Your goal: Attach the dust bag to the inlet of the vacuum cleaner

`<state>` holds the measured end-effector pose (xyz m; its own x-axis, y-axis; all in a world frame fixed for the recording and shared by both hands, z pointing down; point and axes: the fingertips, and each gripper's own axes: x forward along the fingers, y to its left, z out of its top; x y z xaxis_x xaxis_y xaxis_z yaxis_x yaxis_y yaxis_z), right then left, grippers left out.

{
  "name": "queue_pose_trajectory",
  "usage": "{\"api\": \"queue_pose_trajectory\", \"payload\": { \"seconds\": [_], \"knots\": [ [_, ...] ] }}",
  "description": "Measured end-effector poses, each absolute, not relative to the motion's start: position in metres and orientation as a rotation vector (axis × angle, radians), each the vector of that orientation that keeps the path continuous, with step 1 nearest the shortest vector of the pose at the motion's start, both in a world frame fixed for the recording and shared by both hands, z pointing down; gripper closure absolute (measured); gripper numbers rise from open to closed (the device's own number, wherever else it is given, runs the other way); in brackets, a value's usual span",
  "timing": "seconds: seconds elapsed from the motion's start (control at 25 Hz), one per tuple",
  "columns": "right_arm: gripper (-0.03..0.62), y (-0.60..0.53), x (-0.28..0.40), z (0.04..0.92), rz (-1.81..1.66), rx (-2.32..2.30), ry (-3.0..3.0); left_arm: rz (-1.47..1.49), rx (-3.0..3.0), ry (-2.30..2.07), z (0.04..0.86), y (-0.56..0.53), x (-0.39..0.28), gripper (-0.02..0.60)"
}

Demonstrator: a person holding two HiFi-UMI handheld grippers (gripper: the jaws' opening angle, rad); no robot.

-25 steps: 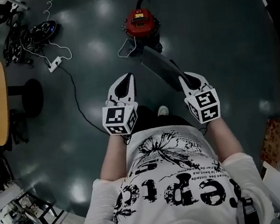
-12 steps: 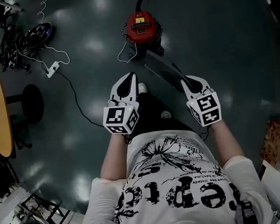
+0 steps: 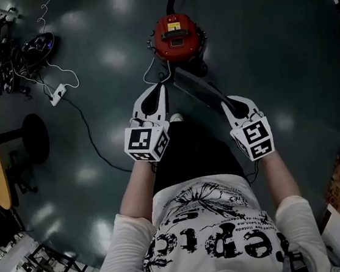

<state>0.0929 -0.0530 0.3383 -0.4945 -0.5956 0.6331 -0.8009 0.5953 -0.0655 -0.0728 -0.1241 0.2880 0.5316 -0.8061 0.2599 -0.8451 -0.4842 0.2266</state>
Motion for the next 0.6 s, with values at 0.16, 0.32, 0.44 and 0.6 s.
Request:
{"api": "queue_pose_trajectory", "payload": {
  "seconds": [0.16,0.32,0.44,0.6],
  "knots": [
    [0.568,-0.075,0.088,0.419,0.492,1.051,-2.287,0.169,2.492,-1.328,0.369,-0.156,-0.065,0.577],
    [0.568,-0.107,0.076,0.486,0.407,0.986,-2.334,0.188,2.576,-1.318,0.437,-0.185,-0.065,0.577],
    [0.568,-0.12,0.069,0.53,0.332,0.95,-2.356,0.222,2.663,-1.319,0.482,-0.195,-0.064,0.578],
    [0.568,-0.13,0.062,0.576,0.234,0.921,-2.358,0.155,2.654,-1.328,0.521,-0.204,-0.074,0.577]
  ]
}}
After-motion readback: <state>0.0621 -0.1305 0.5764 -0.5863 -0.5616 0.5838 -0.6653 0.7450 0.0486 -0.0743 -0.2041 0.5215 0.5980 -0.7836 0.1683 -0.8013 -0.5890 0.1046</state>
